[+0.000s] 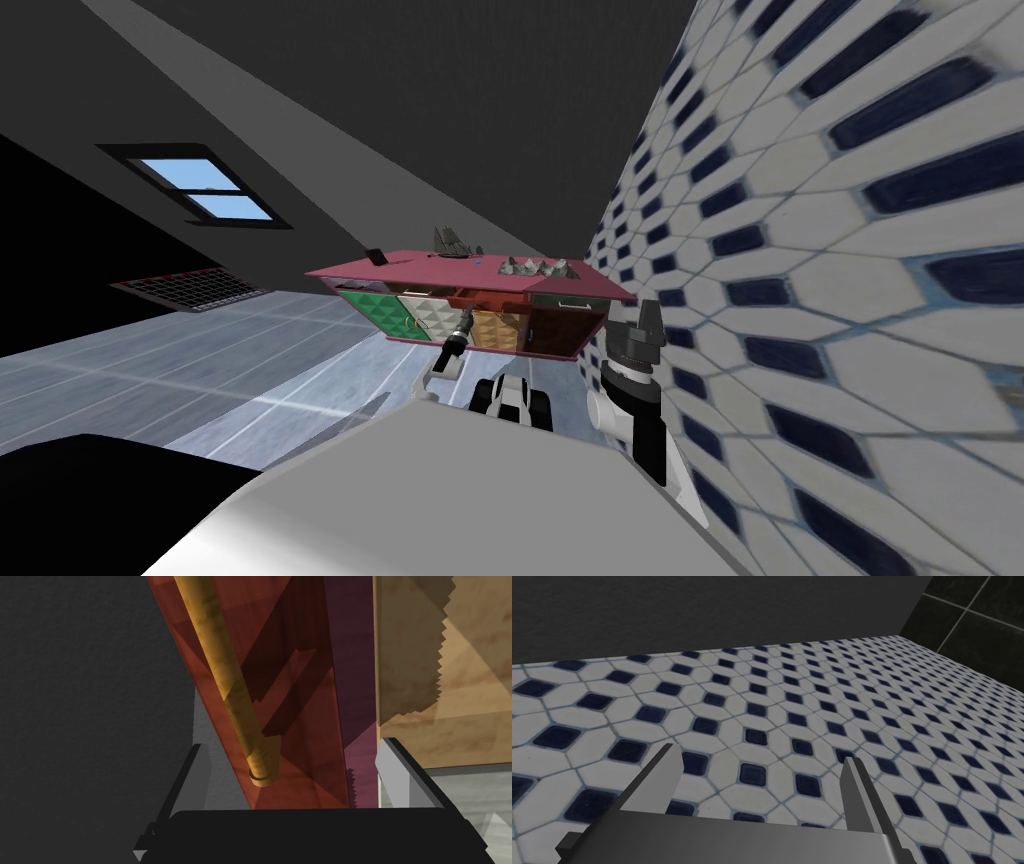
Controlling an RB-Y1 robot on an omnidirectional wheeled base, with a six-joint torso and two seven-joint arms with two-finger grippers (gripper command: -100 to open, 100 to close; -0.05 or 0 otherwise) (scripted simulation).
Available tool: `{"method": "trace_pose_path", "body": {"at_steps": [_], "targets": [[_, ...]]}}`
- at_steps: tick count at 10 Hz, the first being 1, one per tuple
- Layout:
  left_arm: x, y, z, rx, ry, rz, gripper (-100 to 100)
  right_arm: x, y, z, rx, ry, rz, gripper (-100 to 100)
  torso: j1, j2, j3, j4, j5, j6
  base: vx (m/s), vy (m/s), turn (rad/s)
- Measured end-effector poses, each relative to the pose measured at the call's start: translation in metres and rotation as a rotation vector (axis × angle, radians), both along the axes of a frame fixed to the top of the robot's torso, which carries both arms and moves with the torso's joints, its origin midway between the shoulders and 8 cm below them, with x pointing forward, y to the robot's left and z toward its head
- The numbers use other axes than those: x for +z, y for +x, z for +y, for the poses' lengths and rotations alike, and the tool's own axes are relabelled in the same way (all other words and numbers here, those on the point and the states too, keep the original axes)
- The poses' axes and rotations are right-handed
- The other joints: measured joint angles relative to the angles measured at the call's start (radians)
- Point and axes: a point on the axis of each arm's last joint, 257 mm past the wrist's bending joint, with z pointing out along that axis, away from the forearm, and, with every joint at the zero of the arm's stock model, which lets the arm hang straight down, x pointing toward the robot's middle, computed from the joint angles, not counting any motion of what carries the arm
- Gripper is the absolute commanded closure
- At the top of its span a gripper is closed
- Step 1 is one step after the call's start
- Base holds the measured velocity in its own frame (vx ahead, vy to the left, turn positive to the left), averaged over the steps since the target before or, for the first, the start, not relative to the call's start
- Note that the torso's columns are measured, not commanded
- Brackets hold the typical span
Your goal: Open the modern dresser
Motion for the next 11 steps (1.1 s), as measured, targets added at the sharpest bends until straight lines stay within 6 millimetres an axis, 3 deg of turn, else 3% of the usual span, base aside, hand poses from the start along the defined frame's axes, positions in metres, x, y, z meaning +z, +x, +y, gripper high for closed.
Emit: {"method": "trace_pose_path", "body": {"at_steps": [6, 11], "targets": [[-0.007, 0.050, 0.006, -0.008, 0.013, 0.008, -100, 0.000, 0.000, 0.000, 0.000, 0.000, 0.000, 0, 0.000, -0.001, -0.001, 0.000, 0.000, 0.000, -0.074, -0.007, 0.020], [0.006, 0.088, 0.000, -0.023, 0.012, -0.001, -100, 0.000, 0.000, 0.000, 0.000, 0.000, 0.000, 0, 0.001, -0.004, -0.003, -0.001, 0.000, 0.000, -0.061, -0.009, 0.020]]}}
